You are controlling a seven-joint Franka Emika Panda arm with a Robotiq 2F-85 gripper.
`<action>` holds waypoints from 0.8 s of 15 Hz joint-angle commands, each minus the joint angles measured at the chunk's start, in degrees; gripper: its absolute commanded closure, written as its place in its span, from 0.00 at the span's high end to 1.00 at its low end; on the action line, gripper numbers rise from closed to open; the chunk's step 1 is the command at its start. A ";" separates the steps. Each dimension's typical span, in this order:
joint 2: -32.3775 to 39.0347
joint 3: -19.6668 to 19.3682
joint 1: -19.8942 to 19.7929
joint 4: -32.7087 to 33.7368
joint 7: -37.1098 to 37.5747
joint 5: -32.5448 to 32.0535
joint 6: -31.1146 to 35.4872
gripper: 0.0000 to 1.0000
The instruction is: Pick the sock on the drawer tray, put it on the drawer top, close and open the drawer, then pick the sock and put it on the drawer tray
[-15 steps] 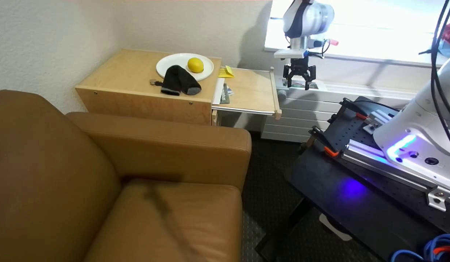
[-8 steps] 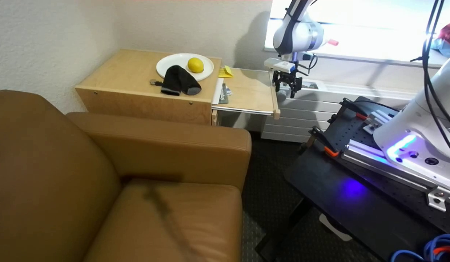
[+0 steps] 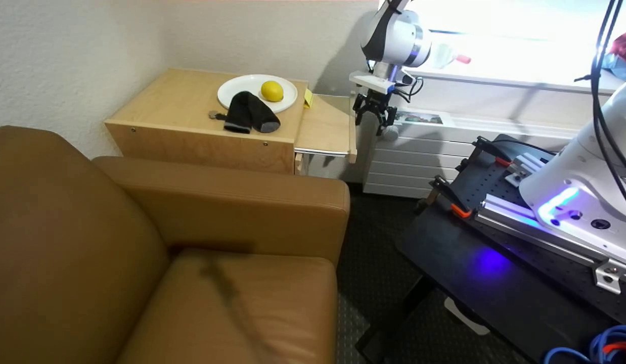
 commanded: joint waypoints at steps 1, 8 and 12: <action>-1.36 0.94 3.06 0.37 -3.93 1.61 -0.66 1.00; -4.71 0.71 16.60 -1.89 -2.83 -2.69 -0.10 1.00; -7.19 -3.34 22.44 -4.12 0.09 -6.30 3.06 1.00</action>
